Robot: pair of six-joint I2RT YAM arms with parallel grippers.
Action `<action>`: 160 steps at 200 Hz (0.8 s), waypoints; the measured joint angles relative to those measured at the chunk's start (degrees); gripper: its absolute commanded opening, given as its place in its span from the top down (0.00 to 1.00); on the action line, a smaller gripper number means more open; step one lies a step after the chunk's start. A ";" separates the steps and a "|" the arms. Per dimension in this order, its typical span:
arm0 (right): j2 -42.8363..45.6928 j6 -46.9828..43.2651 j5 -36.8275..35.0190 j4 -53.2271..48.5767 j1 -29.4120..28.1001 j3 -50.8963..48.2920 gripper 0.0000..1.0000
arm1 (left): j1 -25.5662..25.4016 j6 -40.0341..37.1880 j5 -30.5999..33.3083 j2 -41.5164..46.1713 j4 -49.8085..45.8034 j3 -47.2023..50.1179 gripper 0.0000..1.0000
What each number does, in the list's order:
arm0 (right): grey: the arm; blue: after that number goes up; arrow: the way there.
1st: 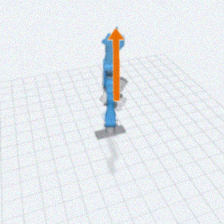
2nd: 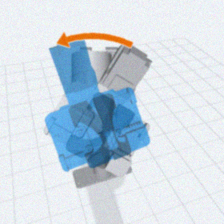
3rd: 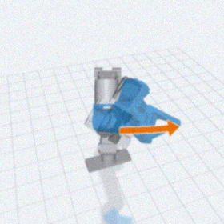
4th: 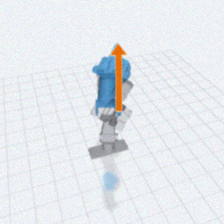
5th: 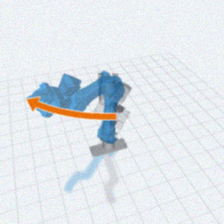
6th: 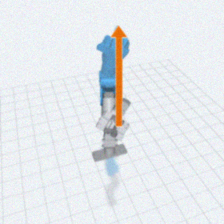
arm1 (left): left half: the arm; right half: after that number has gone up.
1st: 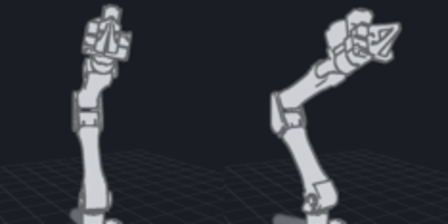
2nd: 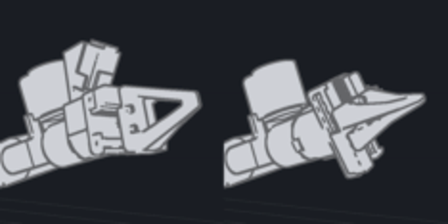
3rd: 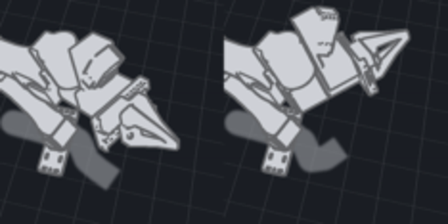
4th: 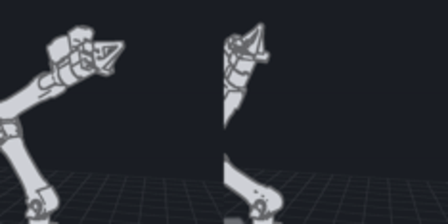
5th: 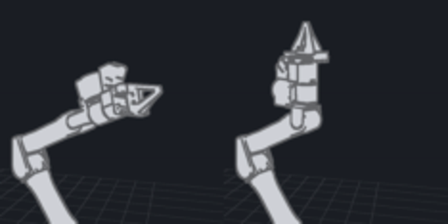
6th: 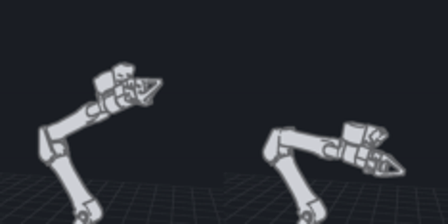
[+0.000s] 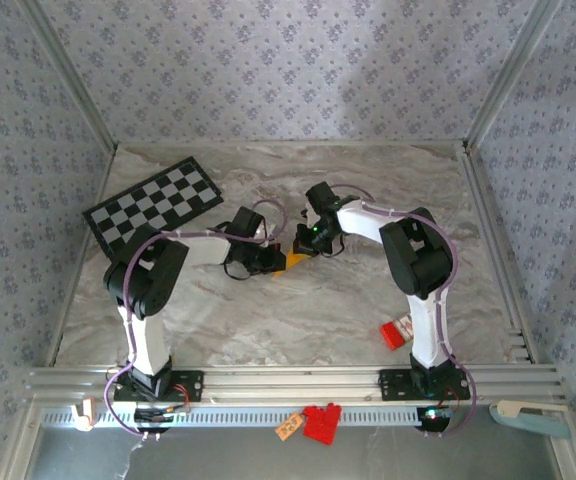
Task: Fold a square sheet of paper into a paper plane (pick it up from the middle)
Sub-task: Fold the wing for the fifth time at the center of the table.
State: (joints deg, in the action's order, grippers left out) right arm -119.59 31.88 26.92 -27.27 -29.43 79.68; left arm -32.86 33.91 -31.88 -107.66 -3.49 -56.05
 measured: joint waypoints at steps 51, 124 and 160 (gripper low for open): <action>-0.09 0.00 0.09 -0.22 0.00 0.13 0.98 | 0.28 -2.45 0.28 4.48 -5.11 3.87 1.00; 0.79 1.44 -0.52 0.48 -1.68 -0.42 0.98 | 0.59 2.10 2.36 10.88 -9.31 4.35 0.98; 0.79 1.75 -0.17 0.48 -3.52 -0.42 0.98 | 0.59 7.37 2.43 8.57 -2.73 4.28 0.99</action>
State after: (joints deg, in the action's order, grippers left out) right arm -118.80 33.63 26.74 -26.79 -32.95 79.26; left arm -32.27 41.28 -29.45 -99.09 -6.22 -51.77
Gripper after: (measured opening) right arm 0.054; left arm 0.051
